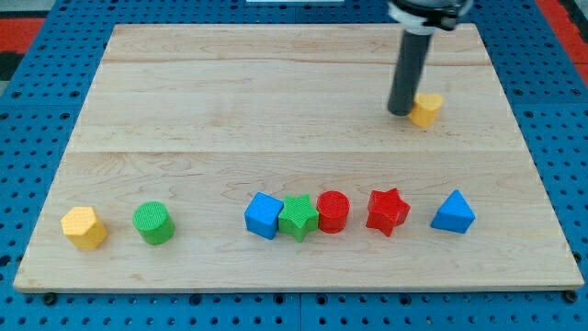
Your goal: Point at the blue triangle
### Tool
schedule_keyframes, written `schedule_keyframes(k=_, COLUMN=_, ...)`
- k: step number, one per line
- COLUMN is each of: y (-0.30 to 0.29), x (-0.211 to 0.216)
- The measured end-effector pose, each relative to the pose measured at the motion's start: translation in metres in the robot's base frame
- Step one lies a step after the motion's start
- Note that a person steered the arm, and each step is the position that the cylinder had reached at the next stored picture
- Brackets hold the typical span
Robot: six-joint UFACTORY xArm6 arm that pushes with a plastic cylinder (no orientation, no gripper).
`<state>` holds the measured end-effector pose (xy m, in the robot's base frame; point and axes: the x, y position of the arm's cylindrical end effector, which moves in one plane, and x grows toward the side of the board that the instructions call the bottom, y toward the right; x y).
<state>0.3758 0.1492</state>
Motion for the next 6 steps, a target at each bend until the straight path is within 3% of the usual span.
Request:
schedule_keyframes(k=1, y=-0.016, x=0.008)
schedule_keyframes(k=2, y=0.024, x=0.092)
schedule_keyframes(k=3, y=0.11, x=0.149)
schedule_keyframes(k=4, y=0.09, x=0.199)
schedule_keyframes(k=6, y=0.016, x=0.141)
